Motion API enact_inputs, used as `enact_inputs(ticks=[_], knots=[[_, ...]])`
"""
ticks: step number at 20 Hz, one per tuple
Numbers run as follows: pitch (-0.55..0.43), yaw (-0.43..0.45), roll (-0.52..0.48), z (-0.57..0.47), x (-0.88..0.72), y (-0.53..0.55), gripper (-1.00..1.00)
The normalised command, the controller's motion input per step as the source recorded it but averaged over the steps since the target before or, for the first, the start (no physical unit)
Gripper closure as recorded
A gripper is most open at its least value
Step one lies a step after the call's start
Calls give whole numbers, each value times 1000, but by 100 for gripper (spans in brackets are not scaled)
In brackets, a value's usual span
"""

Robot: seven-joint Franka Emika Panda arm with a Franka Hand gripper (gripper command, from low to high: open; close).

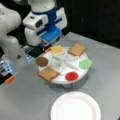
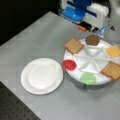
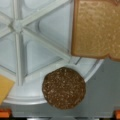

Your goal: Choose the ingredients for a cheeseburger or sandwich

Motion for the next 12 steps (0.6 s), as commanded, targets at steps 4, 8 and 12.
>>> enact_inputs(ticks=[4,8,12], knots=[[245,2,596,-8,-41,-65,-100],[176,-53,563,-22,-75,-286,-100],[18,-107,358,-84,-96,-393,-100]])
